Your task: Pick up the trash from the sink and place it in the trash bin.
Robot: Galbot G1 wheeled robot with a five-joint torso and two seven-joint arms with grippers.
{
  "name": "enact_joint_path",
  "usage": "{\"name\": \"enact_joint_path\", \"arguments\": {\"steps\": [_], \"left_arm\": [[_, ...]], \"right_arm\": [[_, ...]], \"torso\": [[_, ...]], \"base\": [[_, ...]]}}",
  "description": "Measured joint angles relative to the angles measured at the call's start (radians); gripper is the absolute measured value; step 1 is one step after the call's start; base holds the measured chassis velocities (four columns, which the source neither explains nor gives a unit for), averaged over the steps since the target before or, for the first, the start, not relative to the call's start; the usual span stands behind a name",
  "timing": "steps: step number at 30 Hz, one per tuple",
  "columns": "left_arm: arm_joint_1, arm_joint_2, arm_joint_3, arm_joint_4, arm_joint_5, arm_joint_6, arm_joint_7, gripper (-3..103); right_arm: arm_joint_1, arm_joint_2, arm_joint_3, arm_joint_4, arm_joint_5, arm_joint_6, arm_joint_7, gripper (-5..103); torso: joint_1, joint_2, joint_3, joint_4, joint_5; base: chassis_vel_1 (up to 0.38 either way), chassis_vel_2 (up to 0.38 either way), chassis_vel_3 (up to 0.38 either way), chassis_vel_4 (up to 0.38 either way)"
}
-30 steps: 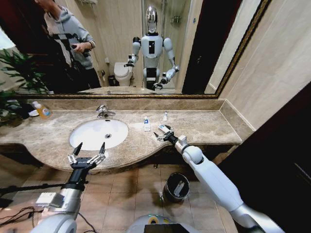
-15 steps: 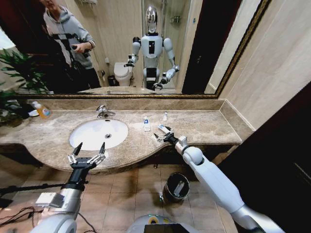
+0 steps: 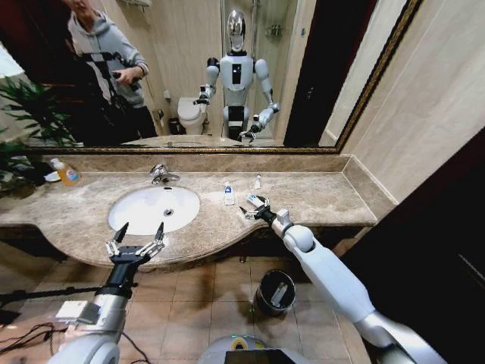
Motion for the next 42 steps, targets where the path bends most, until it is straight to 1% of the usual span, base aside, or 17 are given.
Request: {"name": "enact_joint_path", "arguments": {"steps": [5,6,8,9,12,13,14,15,17,18,19,21,24,25,29,35,42], "left_arm": [[0.000,0.000,0.000,0.000,0.000,0.000,0.000,100],[0.000,0.000,0.000,0.000,0.000,0.000,0.000,100],[0.000,0.000,0.000,0.000,0.000,0.000,0.000,100],[0.000,0.000,0.000,0.000,0.000,0.000,0.000,100],[0.000,0.000,0.000,0.000,0.000,0.000,0.000,100],[0.000,0.000,0.000,0.000,0.000,0.000,0.000,100],[0.000,0.000,0.000,0.000,0.000,0.000,0.000,100],[0.000,0.000,0.000,0.000,0.000,0.000,0.000,100],[0.000,0.000,0.000,0.000,0.000,0.000,0.000,100],[0.000,0.000,0.000,0.000,0.000,0.000,0.000,100],[0.000,0.000,0.000,0.000,0.000,0.000,0.000,100],[0.000,0.000,0.000,0.000,0.000,0.000,0.000,100],[0.000,0.000,0.000,0.000,0.000,0.000,0.000,100],[0.000,0.000,0.000,0.000,0.000,0.000,0.000,100],[0.000,0.000,0.000,0.000,0.000,0.000,0.000,100],[0.000,0.000,0.000,0.000,0.000,0.000,0.000,100],[0.000,0.000,0.000,0.000,0.000,0.000,0.001,100]], "right_arm": [[0.006,-0.003,0.009,-0.038,-0.005,-0.002,0.001,101],[0.005,-0.004,0.012,-0.042,-0.006,0.000,0.001,94],[0.002,-0.006,0.016,-0.043,-0.006,0.001,0.000,94],[-0.001,-0.008,0.018,-0.043,-0.006,0.001,-0.001,84],[-0.009,-0.013,0.021,-0.037,-0.006,0.002,-0.001,84],[-0.012,-0.014,0.023,-0.034,-0.005,0.002,-0.001,73],[-0.015,-0.016,0.024,-0.032,-0.005,0.002,-0.001,73],[-0.018,-0.018,0.025,-0.030,-0.006,0.004,-0.003,62],[-0.021,-0.019,0.027,-0.030,-0.006,0.005,-0.004,62],[-0.023,-0.020,0.029,-0.029,-0.006,0.005,-0.004,51],[-0.024,-0.020,0.031,-0.028,-0.006,0.006,-0.005,51],[-0.026,-0.021,0.035,-0.025,-0.006,0.006,-0.005,41],[-0.027,-0.023,0.039,-0.019,-0.005,0.006,-0.005,41],[-0.030,-0.025,0.041,-0.013,-0.004,0.006,-0.004,32],[-0.046,-0.030,0.053,0.010,-0.001,0.005,-0.001,22],[-0.104,-0.048,0.099,0.087,0.014,-0.008,0.009,21],[-0.267,-0.088,0.207,0.276,0.047,-0.015,0.049,21]], "torso": [[0.000,0.000,0.000,-0.0001,0.0000],[0.000,0.000,0.000,-0.0001,-0.0001],[0.000,0.000,0.000,-0.0001,-0.0001],[0.000,0.000,0.000,-0.0001,0.0000],[0.000,0.000,0.000,-0.0001,0.0000],[0.000,0.000,0.000,-0.0001,0.0000],[0.000,0.000,0.000,-0.0001,-0.0001],[0.000,0.000,0.000,-0.0001,0.0000],[0.000,0.000,0.000,-0.0001,0.0000],[0.000,0.000,0.000,-0.0001,0.0000],[0.000,0.000,0.000,-0.0001,0.0000],[0.000,0.000,0.000,-0.0001,-0.0001],[0.000,0.000,0.000,-0.0001,0.0000],[0.000,0.000,0.000,-0.0001,-0.0001],[0.000,0.000,0.000,-0.0001,0.0000],[0.000,0.000,0.000,0.0000,0.0000],[0.000,0.000,0.000,-0.0003,0.0001]], "base": [[0.000,0.000,0.000,0.000],[0.000,0.000,0.000,0.000],[0.000,0.000,0.000,0.000],[0.000,0.000,0.000,0.000],[0.000,0.000,0.000,0.000],[0.000,0.000,0.000,0.000],[0.000,0.000,0.000,0.000],[0.000,0.000,0.000,0.000],[0.000,0.000,0.000,0.000],[0.000,0.000,0.000,0.000],[0.000,0.000,0.000,0.000],[0.000,0.000,0.000,0.000],[0.000,0.000,0.000,0.000],[0.000,0.000,0.000,0.000],[0.000,0.000,0.000,0.000],[0.000,0.000,0.000,0.000],[0.000,0.000,0.000,0.000]]}}
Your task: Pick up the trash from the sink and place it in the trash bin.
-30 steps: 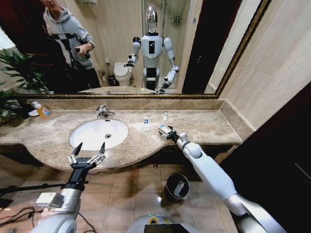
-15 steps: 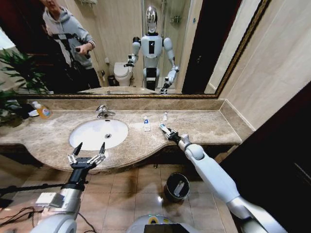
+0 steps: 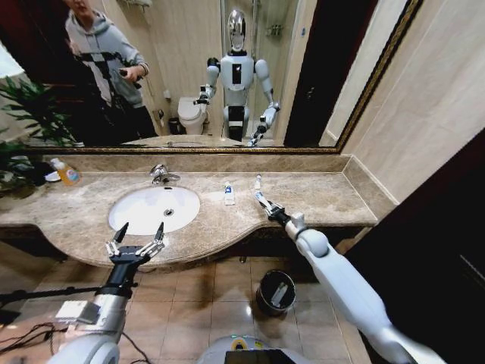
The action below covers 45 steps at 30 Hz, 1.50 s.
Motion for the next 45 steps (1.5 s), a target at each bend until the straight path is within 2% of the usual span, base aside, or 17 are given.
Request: {"name": "enact_joint_path", "arguments": {"steps": [5,6,7,10,11,14,15,17,19,20,23,24,27,32,34,45], "left_arm": [[0.000,0.000,0.000,0.000,0.000,0.000,-0.001,100],[0.000,0.000,0.000,0.000,0.000,0.000,-0.001,100],[0.000,0.000,0.000,0.000,0.000,0.000,-0.001,100],[0.000,0.000,0.000,0.000,0.000,0.000,-0.001,100],[0.000,0.000,0.000,0.000,0.000,0.000,-0.001,100],[0.000,0.000,0.000,0.000,0.000,0.000,-0.001,100],[0.000,0.000,0.000,0.000,0.000,0.000,-0.001,100],[0.000,0.000,0.000,0.000,0.000,0.000,-0.001,100],[0.000,0.000,0.000,0.000,0.000,0.000,-0.001,100],[0.000,0.000,0.000,0.000,0.000,0.000,-0.001,100],[0.000,0.000,0.000,0.000,0.000,0.000,-0.001,100],[0.000,0.000,0.000,0.000,0.000,0.000,-0.001,100],[0.000,0.000,0.000,0.000,0.000,0.000,-0.001,100],[0.000,0.000,0.000,0.000,0.000,0.000,-0.001,100],[0.000,0.000,0.000,0.000,0.000,0.000,-0.001,100],[0.000,0.000,0.000,0.000,0.000,0.000,-0.001,100]], "right_arm": [[-0.138,-0.013,0.121,0.166,0.017,-0.003,0.059,21],[-0.208,-0.004,0.180,0.223,0.017,-0.004,0.072,21],[-0.208,-0.004,0.180,0.223,0.017,-0.004,0.072,21],[-0.376,0.035,0.283,0.300,0.000,0.017,0.079,21],[-0.376,0.035,0.283,0.300,0.000,0.017,0.079,21],[-0.523,0.103,0.347,0.320,-0.045,0.091,0.084,21],[-0.523,0.103,0.347,0.320,-0.045,0.091,0.084,21],[-0.604,0.153,0.366,0.317,-0.076,0.144,0.085,21],[-0.672,0.201,0.375,0.297,-0.100,0.192,0.085,21],[-0.672,0.201,0.375,0.297,-0.100,0.192,0.085,21],[-0.754,0.266,0.354,0.208,-0.140,0.263,0.082,21],[-0.754,0.266,0.354,0.208,-0.140,0.263,0.082,21],[-0.751,0.298,0.311,0.062,-0.194,0.307,0.081,21],[-0.689,0.318,0.277,-0.092,-0.248,0.317,0.081,21],[-0.610,0.328,0.261,-0.216,-0.300,0.318,0.078,21],[-0.387,0.355,0.233,-0.549,-0.415,0.309,0.064,21]], "torso": [[0.000,0.000,0.000,0.0003,-0.0002],[0.000,0.000,0.000,0.0003,-0.0005],[0.000,0.000,0.000,0.0003,-0.0005],[0.000,0.000,0.000,0.0001,-0.0002],[0.000,0.000,0.000,0.0001,-0.0002],[0.000,0.000,0.000,0.0000,-0.0001],[0.000,0.000,0.000,0.0000,-0.0001],[0.000,0.000,0.000,0.0001,-0.0002],[0.000,0.000,0.000,0.0001,-0.0003],[0.000,0.000,0.000,0.0001,-0.0003],[0.000,0.000,0.000,0.0000,-0.0005],[0.000,0.000,0.000,0.0000,-0.0005],[0.000,0.000,0.000,0.0000,-0.0001],[0.000,0.000,0.000,0.0001,-0.0002],[0.000,0.000,0.000,0.0003,-0.0003],[0.000,0.000,0.000,0.0003,-0.0001]], "base": [[0.000,0.000,0.000,0.000],[0.000,0.000,0.000,0.000],[0.000,0.000,0.000,0.000],[0.000,0.000,0.000,0.000],[0.000,0.000,0.000,0.000],[0.000,0.000,0.000,0.000],[0.000,0.000,0.000,0.000],[0.000,0.000,0.000,0.000],[0.000,0.000,0.000,0.000],[0.000,0.000,0.000,0.000],[0.000,0.000,0.000,0.000],[0.000,0.000,0.000,0.000],[0.000,0.000,0.000,0.000],[0.000,0.000,0.000,0.000],[0.000,0.000,0.000,0.000],[0.000,0.000,0.000,0.000]]}}
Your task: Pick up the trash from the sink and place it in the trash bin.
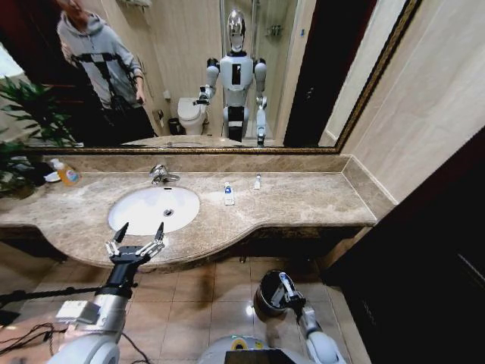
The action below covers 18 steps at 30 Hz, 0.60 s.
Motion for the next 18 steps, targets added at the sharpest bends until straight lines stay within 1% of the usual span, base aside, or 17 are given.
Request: {"name": "enact_joint_path", "arguments": {"steps": [10,18], "left_arm": [[0.000,0.000,0.000,0.000,0.000,0.000,0.000,100],[0.000,0.000,0.000,0.000,0.000,0.000,0.000,100]], "right_arm": [[0.134,0.004,-0.011,-0.219,-0.033,0.010,-0.008,21],[0.192,0.013,-0.012,-0.310,-0.049,0.026,-0.008,21]], "torso": [[0.000,0.000,0.000,-0.0001,-0.0001],[0.000,0.000,0.000,-0.0001,-0.0001]], "base": [[0.000,0.000,0.000,0.000],[0.000,0.000,0.000,0.000]]}}
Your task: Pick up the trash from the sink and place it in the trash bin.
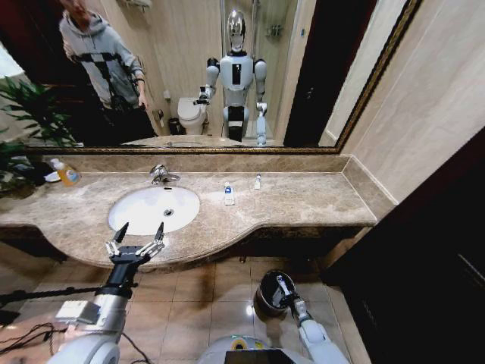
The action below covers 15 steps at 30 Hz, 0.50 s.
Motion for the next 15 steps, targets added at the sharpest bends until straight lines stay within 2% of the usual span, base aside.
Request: {"name": "enact_joint_path", "arguments": {"steps": [15], "left_arm": [[0.000,0.000,0.000,0.000,0.000,0.000,0.000,100]], "right_arm": [[0.042,0.011,0.003,-0.069,-0.009,0.020,0.004,21]], "torso": [[0.000,0.000,0.000,0.0000,0.0000]], "base": [[0.000,0.000,0.000,0.000]]}}
